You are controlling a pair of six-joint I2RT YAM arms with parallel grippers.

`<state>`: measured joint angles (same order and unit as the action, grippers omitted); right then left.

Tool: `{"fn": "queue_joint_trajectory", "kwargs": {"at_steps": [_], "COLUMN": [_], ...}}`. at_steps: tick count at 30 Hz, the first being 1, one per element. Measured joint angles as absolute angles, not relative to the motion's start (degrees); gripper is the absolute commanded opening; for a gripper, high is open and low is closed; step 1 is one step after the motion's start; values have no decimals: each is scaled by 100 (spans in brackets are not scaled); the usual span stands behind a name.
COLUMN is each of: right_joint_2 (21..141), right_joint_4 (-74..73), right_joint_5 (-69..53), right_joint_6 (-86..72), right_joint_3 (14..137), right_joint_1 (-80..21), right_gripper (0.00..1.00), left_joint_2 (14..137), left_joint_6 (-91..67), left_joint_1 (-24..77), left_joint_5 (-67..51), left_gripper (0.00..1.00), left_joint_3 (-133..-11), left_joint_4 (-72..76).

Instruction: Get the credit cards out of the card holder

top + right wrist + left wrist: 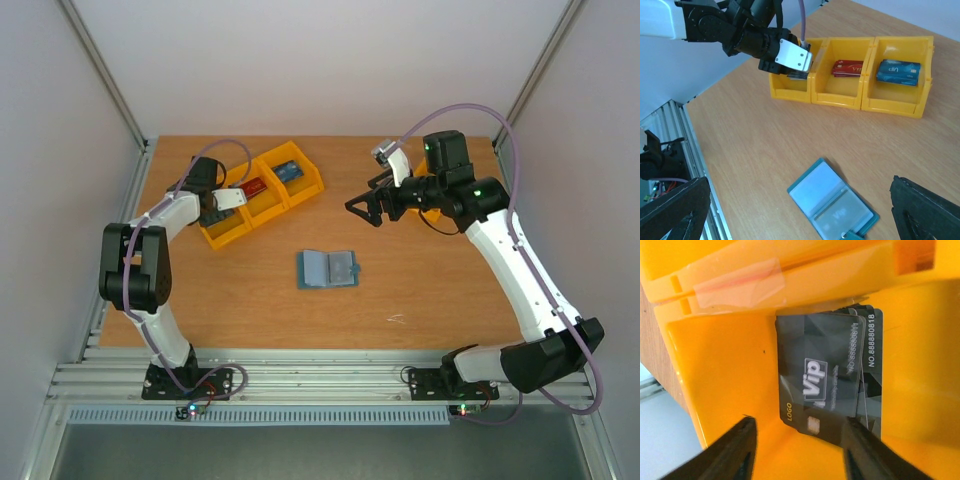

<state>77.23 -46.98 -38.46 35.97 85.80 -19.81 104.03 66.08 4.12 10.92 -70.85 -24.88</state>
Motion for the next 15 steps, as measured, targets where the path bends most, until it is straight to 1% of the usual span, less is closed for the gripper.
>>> {"fn": "queue_joint_trajectory", "kwargs": {"at_steps": [2,4,10,15], "right_joint_2": [7721,7721,7712,7721], "right_joint_4": [-4700,-4703,-4777,-4901], "right_joint_5": [-3861,-3865,-3811,-3210], "right_joint_6": [3592,3588,3514,3063], "right_joint_3": [8593,8600,8621,8696], "right_joint_1": [-1981,-1981,-1981,-1981], "right_gripper": [98,99,98,99], "left_joint_2": [10401,10388,10370,10073], "left_joint_6": [6600,6569,6294,5516], "left_joint_1": [412,412,412,412], "left_joint_5": [1087,1076,930,368], "left_gripper": [64,70,72,73], "left_joint_3": [-7074,-7054,-7159,-7977], "left_joint_4": [-2493,-2495,-2744,-3693]}}
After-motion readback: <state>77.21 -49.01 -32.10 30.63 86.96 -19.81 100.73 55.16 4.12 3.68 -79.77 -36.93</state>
